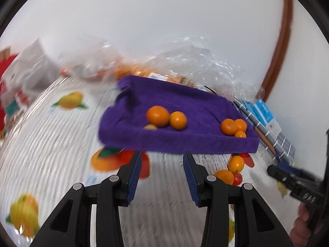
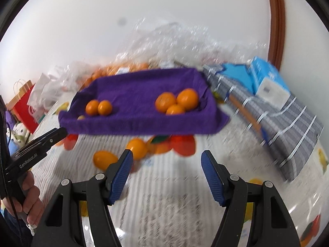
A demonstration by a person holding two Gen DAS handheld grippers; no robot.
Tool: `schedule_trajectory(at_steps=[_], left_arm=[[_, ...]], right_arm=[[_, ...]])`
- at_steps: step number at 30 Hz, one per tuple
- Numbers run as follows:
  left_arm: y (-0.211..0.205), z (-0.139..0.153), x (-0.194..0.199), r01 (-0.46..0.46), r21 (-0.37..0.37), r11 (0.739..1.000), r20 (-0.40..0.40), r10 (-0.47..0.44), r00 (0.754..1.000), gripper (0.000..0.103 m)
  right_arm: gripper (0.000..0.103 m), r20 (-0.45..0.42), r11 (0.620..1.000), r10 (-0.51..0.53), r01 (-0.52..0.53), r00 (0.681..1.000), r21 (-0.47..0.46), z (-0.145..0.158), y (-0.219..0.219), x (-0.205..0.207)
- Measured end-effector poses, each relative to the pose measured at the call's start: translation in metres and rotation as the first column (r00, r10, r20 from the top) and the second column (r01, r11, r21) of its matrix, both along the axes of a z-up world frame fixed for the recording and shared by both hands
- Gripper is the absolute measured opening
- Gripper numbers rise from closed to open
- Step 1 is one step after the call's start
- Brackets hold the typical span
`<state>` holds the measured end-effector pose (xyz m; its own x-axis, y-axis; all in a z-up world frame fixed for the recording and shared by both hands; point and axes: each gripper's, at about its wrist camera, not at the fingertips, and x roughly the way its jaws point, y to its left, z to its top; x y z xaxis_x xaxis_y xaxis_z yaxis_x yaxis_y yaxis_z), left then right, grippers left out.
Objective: Organize fruits
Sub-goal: 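Grasp an orange with the right tool while the left tool grasps an oval orange fruit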
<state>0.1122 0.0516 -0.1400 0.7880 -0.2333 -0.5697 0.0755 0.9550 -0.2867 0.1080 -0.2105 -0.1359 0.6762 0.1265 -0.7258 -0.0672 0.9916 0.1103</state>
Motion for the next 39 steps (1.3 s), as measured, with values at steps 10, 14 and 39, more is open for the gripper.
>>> schedule_trajectory(at_steps=[10,14,39], left_arm=[[0.018,-0.002,-0.008,-0.113,0.005,0.994,0.007,0.113,0.994,0.047],[0.024,-0.006,-0.005,-0.131,-0.014,0.991,-0.021,0.131,0.991,0.047],[0.026,-0.013,0.005,-0.09,-0.08,0.993,-0.067,0.085,0.994,0.047]], right_arm=[[0.058,0.01,1.0,0.013,-0.013,1.0,0.023,-0.008,0.015,-0.01],[0.048,-0.005,0.998,0.013,-0.013,1.0,0.055,-0.013,0.015,-0.003],[0.033,-0.094,0.982,0.043,-0.024,0.995,0.19,-0.042,0.025,0.063]])
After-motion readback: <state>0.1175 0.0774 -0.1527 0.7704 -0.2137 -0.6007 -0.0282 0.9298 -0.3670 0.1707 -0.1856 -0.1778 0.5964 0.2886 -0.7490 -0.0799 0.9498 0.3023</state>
